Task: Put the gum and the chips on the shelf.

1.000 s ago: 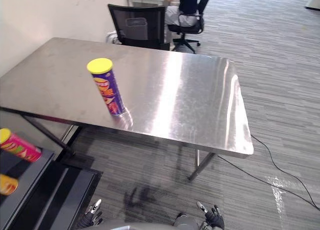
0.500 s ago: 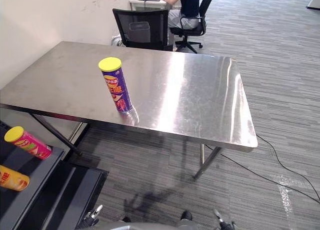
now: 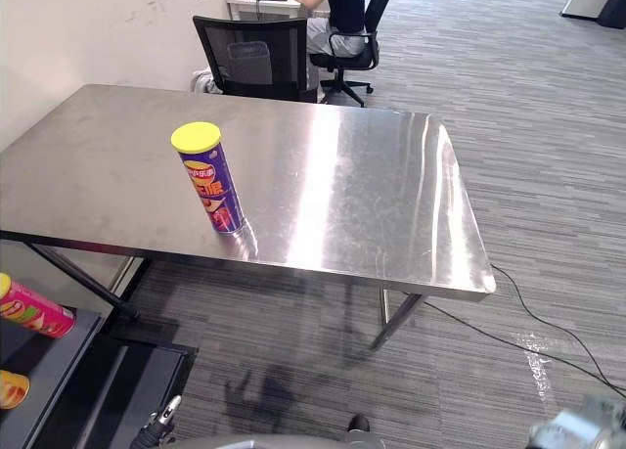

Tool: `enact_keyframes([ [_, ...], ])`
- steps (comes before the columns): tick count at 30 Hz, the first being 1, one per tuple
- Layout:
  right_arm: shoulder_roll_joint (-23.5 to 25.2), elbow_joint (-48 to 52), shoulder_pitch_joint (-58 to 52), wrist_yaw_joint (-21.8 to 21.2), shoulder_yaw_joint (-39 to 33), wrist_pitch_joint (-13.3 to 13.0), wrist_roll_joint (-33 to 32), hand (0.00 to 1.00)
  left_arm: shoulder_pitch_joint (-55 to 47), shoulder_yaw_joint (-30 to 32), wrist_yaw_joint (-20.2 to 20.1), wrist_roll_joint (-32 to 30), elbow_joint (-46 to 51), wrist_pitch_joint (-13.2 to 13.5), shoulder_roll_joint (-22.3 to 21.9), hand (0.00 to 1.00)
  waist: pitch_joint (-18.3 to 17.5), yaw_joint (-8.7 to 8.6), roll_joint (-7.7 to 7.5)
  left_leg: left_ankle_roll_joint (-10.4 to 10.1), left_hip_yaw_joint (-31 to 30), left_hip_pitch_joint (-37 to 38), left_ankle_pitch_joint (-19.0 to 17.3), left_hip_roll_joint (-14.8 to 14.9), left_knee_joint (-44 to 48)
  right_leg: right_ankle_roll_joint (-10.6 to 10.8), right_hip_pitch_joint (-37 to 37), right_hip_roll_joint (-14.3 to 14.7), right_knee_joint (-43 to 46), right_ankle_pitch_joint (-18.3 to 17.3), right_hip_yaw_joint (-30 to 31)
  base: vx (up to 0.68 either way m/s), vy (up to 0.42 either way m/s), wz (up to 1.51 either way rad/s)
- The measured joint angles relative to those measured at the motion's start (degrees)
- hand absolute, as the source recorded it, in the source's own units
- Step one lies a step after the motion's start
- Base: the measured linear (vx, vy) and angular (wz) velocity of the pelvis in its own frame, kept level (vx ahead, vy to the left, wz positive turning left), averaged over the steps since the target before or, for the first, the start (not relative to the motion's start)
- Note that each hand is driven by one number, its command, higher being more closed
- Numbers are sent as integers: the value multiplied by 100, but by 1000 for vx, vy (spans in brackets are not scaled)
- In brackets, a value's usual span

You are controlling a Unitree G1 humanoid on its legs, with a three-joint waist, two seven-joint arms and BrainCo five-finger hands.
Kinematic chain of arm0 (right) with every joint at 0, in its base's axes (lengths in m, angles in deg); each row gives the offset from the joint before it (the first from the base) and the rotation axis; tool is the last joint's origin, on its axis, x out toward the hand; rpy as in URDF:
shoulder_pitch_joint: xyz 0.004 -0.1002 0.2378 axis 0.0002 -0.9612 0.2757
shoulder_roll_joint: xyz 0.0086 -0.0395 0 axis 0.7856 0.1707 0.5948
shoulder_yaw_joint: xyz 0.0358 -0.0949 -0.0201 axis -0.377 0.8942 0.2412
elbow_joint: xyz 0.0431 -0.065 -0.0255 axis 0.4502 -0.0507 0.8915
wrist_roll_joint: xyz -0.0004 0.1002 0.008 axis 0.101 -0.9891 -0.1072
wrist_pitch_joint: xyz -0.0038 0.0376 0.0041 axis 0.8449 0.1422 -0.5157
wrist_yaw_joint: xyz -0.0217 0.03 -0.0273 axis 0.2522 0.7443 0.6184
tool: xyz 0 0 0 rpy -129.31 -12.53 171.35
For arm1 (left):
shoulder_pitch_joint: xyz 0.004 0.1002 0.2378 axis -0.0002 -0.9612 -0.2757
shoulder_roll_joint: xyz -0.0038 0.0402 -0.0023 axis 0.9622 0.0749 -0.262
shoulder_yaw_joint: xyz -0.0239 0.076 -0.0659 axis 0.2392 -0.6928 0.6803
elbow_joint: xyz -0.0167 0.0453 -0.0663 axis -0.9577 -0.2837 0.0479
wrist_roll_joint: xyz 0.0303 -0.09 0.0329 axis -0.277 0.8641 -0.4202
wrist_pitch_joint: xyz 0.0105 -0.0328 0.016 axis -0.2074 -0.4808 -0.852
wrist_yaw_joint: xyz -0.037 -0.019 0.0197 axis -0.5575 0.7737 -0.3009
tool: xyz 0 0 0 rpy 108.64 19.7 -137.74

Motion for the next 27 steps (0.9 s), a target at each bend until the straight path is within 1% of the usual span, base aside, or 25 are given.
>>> enact_keyframes([
  [1, -139, 250, 112, 139, 245, -107, 192, 0, -7, -86, 20, 35, 6, -94, 25, 0, -1, 2, -9, 1, 3, -3, -1, -7, -4, -10, -20, -3, 14, -9, 5, 0, 0, 0],
  [2, -212, 390, 166, 202, 394, -147, 328, 0, -14, -122, 28, 36, 4, -147, 29, 0, -2, 1, -10, 1, 13, -11, -1, -9, -5, -11, -46, -4, 32, -14, 11, -15, 8, -7],
  [4, -515, 970, 356, 330, 1041, -234, 909, 0, -30, -242, 79, 29, 5, -312, 31, 0, -7, -10, -13, 4, 14, -53, 1, -8, 9, 2, -114, -9, 88, -34, 19, -7, 1, -2],
  [5, -610, 1395, 427, 244, 1330, -244, 1103, 0, -53, -307, 105, 8, 5, -339, 26, 0, -45, -12, -16, 5, 12, -91, 2, -4, 14, 1, -153, -3, 89, -34, 20, 0, 0, 0],
  [6, -651, 1634, 447, 163, 1488, -236, 1186, 0, -63, -316, 109, -26, 6, -360, 23, 0, -89, -14, 22, 5, 11, -106, 2, -1, 15, 1, -170, 1, 90, -34, 21, 0, 0, 0],
  [7, -680, 1853, 474, 81, 1643, -229, 1322, 0, -69, -335, 112, -36, 6, -380, 24, 0, -102, -16, 20, 5, 11, -113, 2, 3, 16, 1, -181, 7, 91, -34, 23, 0, 0, 0],
  [8, -687, 2314, 541, -279, 1980, -214, 1589, 0, -70, -343, 112, -69, 10, -393, 24, 0, -105, -11, -9, 5, -4, -113, 2, 15, 22, 2, -179, 21, 91, -34, 22, 0, 0, 0],
  [9, -686, 2503, 575, -562, 2184, -157, 1759, 0, -69, -345, 113, -75, 16, -394, 23, 0, -128, -11, 0, 5, -24, -115, 2, 17, 25, 2, -179, 24, 90, -34, 17, 0, 0, 0],
  [10, -686, 2595, 596, -733, 2331, -126, 1841, 0, -68, -348, 113, -80, 19, -394, 23, 0, -130, -13, -21, 5, -35, -117, 2, 17, 25, 2, -179, 24, 90, -34, 12, 20, 0, 6],
  [11, -674, 2812, 603, -1313, 2703, 30, 2210, 0, -64, -386, 116, -83, 47, -394, 25, 0, -146, -15, -88, 6, -89, -147, 2, 12, 44, 2, -180, 16, 86, -34, -11, 15, 4, 7],
  [12, -674, 2883, 602, -1495, 2841, 107, 2279, 0, -64, -397, 116, -84, 56, -393, 25, 0, -159, -16, -112, 6, -95, -168, 1, 9, 57, 2, -181, 10, 82, -34, -23, 13, 7, 11],
  [14, -674, 3056, 616, -2058, 3312, 300, 2548, 0, -62, -402, 128, -84, 61, -380, 53, 0, -192, -15, -165, 8, -115, -199, -5, 9, 100, 2, -175, 2, 79, -33, -63, 13, 9, 8],
  [15, -675, 3208, 627, -2403, 3638, 448, 2716, 0, -61, -401, 137, -84, 61, -369, 52, 0, -199, -9, -175, 11, -125, -198, -9, 9, 111, 2, -163, -2, 77, -33, -74, 10, 7, 5],
  [17, -675, 3385, 670, -2790, 4036, 645, 2938, 0, -62, -401, 147, -84, 60, -350, 50, 0, -199, -3, -175, 12, -170, -204, -8, 6, 118, 2, -137, -11, 68, -33, -122, -5, 3, 12],
  [18, -678, 3412, 747, -3099, 4321, 783, 3095, 0, -64, -401, 152, -85, 60, -329, 46, 0, -199, -7, -175, 14, -263, -205, -7, 4, 127, 3, -81, -15, 48, -33, -178, -17, 2, 22],
  [19, -680, 3412, 805, -3320, 4535, 902, 3134, 0, -65, -397, 154, -101, 61, -297, 33, 0, -200, 9, -175, 15, -281, -204, -6, 6, 136, 3, -36, -15, 25, -33, -224, -17, 2, 20],
  [20, -681, 3410, 855, -3417, 4636, 963, 3134, 0, -65, -393, 158, -141, 61, -290, 25, 0, -200, 40, -175, 16, -292, -207, -6, 6, 140, 3, -26, -15, 15, -33, -236, -23, 2, 13],
  [21, -692, 3375, 989, -3634, 4820, 1041, 3136, 0, -65, -392, 175, -288, 62, -292, 20, 0, -199, 104, -168, 18, -331, -224, -4, 4, 152, 5, -11, -17, -4, -31, -273, -20, -2, 19],
  [22, -742, 3279, 1142, -3773, 5039, 1052, 3140, 0, -68, -392, 177, -308, 61, -294, 21, 0, -201, 112, -162, 23, -423, -268, 1, 1, 176, 6, 15, -26, -14, -31, -346, -19, -1, 24],
  [23, -783, 3207, 1239, -3825, 5162, 1052, 3141, 0, -68, -392, 177, -311, 61, -294, 19, 0, -202, 120, -162, 23, -446, -294, 2, 1, 199, 6, 23, -30, -19, -31, -385, -10, -1, 26],
  [25, -833, 2723, 1797, -3962, 5640, 1073, 3141, 0, -69, -395, 186, -331, 60, -298, 22, 0, -201, 141, -159, 18, -579, -323, 36, 1, 211, 6, 45, -34, -29, -30, -505, 8, -4, 26],
  [26, -833, 2618, 1913, -3964, 5727, 1081, 3141, 0, -67, -395, 188, -348, 62, -298, 20, 0, -201, 151, -159, 17, -595, -337, 44, 3, 212, 6, 50, -34, -32, -30, -530, 2, -4, 26],
  [27, -833, 2473, 2084, -3967, 5847, 1117, 3135, 0, -63, -397, 191, -372, 76, -298, 16, 0, -201, 205, -157, 13, -640, -374, 58, 4, 221, 9, 56, -34, -45, -26, -577, -7, -2, 27],
])
